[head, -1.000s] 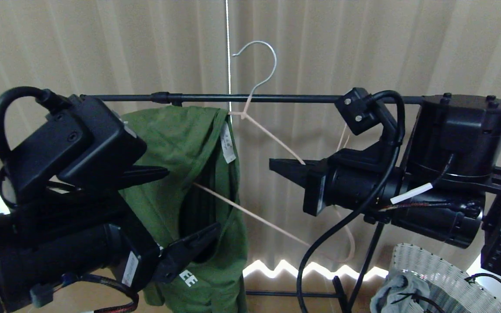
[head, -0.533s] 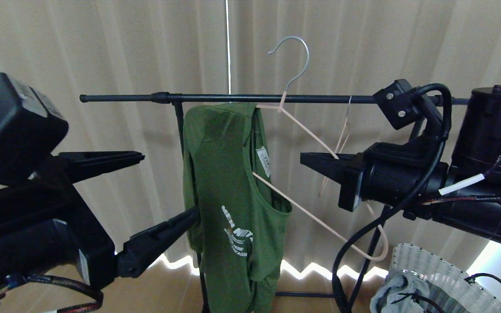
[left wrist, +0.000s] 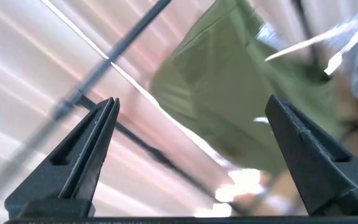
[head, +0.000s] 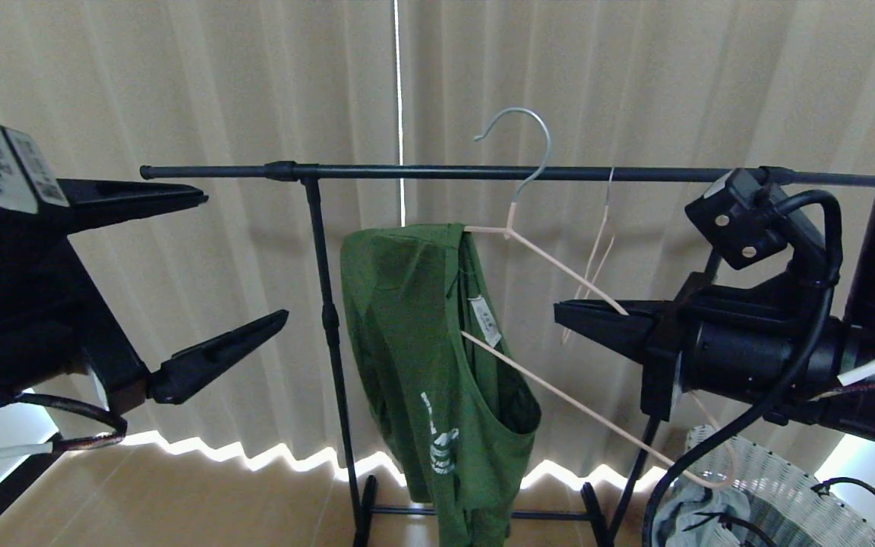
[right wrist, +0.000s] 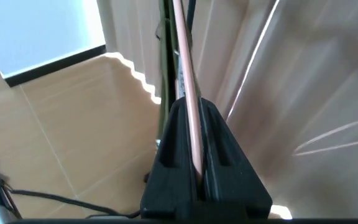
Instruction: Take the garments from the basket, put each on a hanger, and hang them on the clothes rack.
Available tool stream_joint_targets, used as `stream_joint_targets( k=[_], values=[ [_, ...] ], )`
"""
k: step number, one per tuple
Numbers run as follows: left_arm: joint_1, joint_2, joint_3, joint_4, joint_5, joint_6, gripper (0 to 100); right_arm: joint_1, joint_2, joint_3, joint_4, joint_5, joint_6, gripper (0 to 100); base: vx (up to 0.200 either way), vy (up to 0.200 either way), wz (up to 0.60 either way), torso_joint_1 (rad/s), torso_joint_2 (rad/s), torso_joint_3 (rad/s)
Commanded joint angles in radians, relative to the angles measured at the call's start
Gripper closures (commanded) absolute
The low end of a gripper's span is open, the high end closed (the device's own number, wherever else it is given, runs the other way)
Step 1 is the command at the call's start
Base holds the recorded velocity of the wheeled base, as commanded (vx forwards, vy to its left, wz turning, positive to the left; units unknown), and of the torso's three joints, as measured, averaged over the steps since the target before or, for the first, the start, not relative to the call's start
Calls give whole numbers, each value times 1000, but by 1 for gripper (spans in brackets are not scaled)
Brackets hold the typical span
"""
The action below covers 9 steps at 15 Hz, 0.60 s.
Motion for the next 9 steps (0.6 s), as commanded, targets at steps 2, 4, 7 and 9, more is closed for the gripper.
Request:
stream_joint_targets(
  k=[2, 4, 7, 9],
  values=[
    [20, 89, -33, 0, -43, 53, 0, 4, -17, 11, -3, 34, 0, 100, 0, 0, 0, 0, 0, 0],
    [-38, 172, -50, -6, -45, 80, 0, 17, -26, 25, -7, 65, 0, 100, 0, 0, 0, 0, 0, 0],
    [-88, 256, -125, -7, -43, 88, 0, 56, -25, 26, -10, 70, 0, 100, 0, 0, 0, 0, 0, 0],
    [-90, 310, -168, -7, -42, 91, 0, 73, -22, 28, -10, 77, 2, 100, 0, 0, 0, 0, 0, 0]
  ],
)
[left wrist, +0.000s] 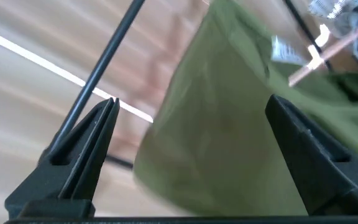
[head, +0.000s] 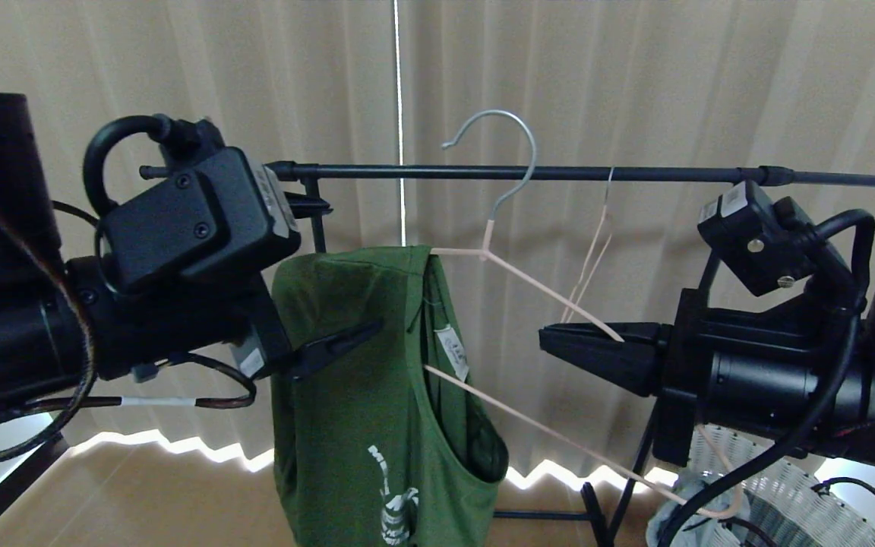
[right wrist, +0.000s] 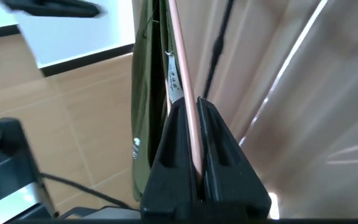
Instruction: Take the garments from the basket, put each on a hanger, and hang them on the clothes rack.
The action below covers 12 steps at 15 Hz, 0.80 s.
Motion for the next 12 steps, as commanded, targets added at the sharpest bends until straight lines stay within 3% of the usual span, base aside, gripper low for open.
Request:
stream_joint_targets(
  k=[1, 11, 12],
  values=[
    [-2, 94, -52, -1, 1, 2, 0, 13, -3, 3, -1, 9, 1, 100, 0, 0, 0, 0, 0, 0],
    [30, 107, -81, -1, 4, 2, 0, 46, -31, 32, -2, 64, 1, 100, 0, 0, 0, 0, 0, 0],
    [30, 108, -81, -1, 4, 2, 100, 47, -31, 32, -2, 67, 1, 100, 0, 0, 0, 0, 0, 0]
  ],
)
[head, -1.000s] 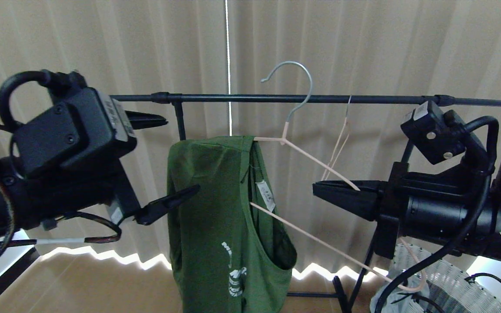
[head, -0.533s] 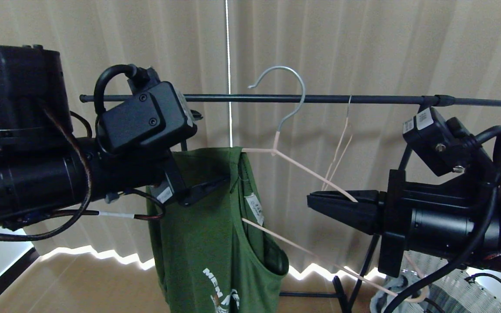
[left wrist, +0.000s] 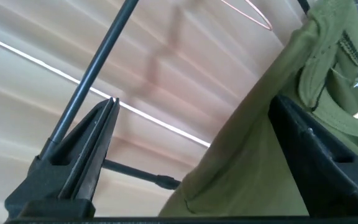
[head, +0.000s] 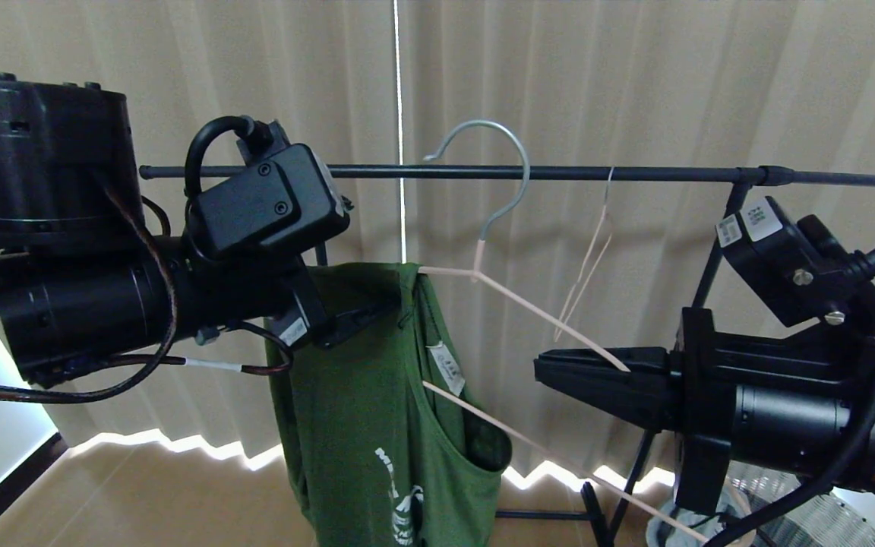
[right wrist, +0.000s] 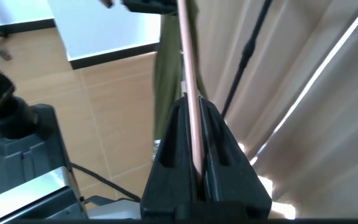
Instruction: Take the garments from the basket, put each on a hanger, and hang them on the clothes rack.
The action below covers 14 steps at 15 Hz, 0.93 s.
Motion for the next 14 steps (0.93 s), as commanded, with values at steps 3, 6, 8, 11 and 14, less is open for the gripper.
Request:
stream_joint_targets(
  k=[3, 6, 8, 11, 14],
  values=[
    [-7, -1, 5, 0, -5, 0, 100, 6, 0, 2, 0, 1, 1, 100, 0, 0, 0, 0, 0, 0],
    [-10, -1, 8, 0, -5, 0, 100, 6, -13, 3, 0, 1, 3, 100, 0, 0, 0, 0, 0, 0],
    [-10, -1, 10, 0, -5, 0, 100, 6, -23, 5, 0, 1, 3, 100, 0, 0, 0, 0, 0, 0],
    [-8, -4, 10, 0, -2, -8, 100, 6, -33, 23, 0, 0, 3, 100, 0, 0, 0, 0, 0, 0],
    [-7, -6, 19, 0, 2, -8, 100, 6, -34, 23, 1, -2, 1, 100, 0, 0, 0, 0, 0, 0]
  ],
)
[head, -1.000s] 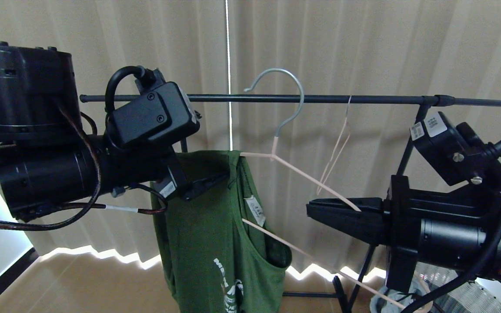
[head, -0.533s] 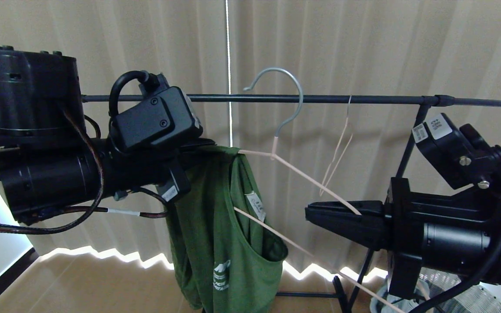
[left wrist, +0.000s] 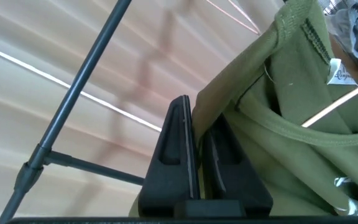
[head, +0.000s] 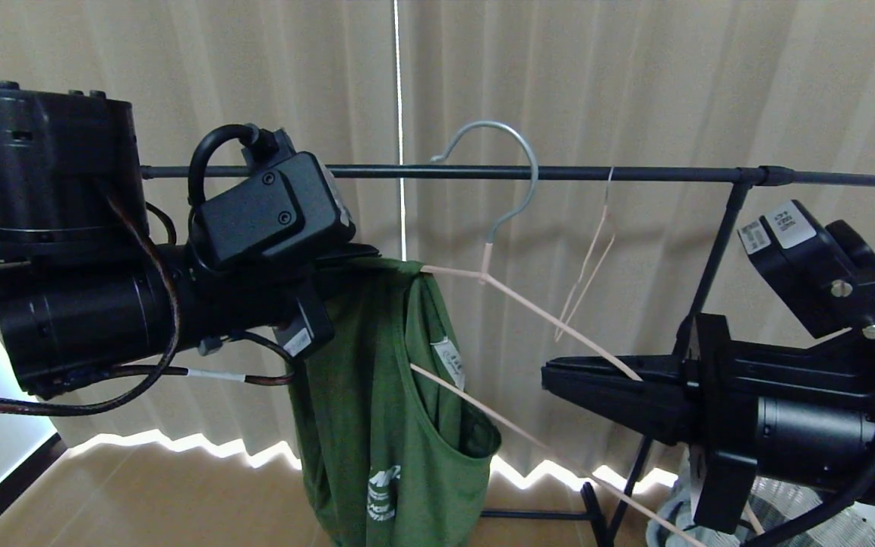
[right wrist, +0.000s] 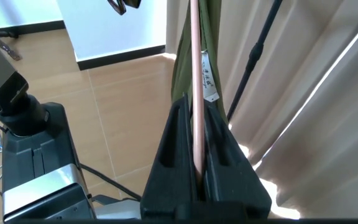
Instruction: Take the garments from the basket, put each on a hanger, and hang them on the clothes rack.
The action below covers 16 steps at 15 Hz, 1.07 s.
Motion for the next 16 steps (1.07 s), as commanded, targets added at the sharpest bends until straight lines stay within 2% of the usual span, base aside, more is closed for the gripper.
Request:
stream_joint_targets(
  k=[1, 2, 3, 6, 7, 9, 11, 12, 13, 16],
  values=[
    [1, -7, 4, -1, 4, -2, 100, 0, -1, 0, 2, -1, -2, 100, 0, 0, 0, 0, 0, 0],
    [1, -8, 4, -1, 5, -2, 100, 0, -1, 0, 2, -1, -2, 0, 0, 0, 0, 0, 0, 0],
    [6, -8, 3, -1, 14, -2, 100, 0, 4, 0, 2, -3, -2, 0, 0, 0, 0, 0, 0, 0],
    [12, -8, 4, -1, 149, 0, 100, -4, 5, 8, 0, -14, -5, 0, 0, 0, 0, 0, 0, 0],
    [13, -8, 9, -1, 218, -2, 100, -7, 0, 19, -1, -26, -5, 0, 0, 0, 0, 0, 0, 0],
    [18, -8, 9, -1, 257, -3, 100, -27, 0, 19, 0, -54, -5, 0, 0, 0, 0, 0, 0, 0],
    [58, -2, 9, -1, 350, -25, 100, -52, -1, 27, 0, -95, -6, 0, 0, 0, 0, 0, 0, 0],
    [61, -2, 9, -1, 372, -33, 100, -58, -1, 28, 0, -104, -12, 0, 0, 0, 0, 0, 0, 0],
    [73, 1, 11, -1, 433, -56, 100, -75, -3, 45, 0, -133, -55, 0, 0, 0, 0, 0, 0, 0],
    [71, 1, 17, -33, 520, -92, 100, -87, -12, 85, 0, -153, -100, 0, 0, 0, 0, 0, 0, 0]
  ],
)
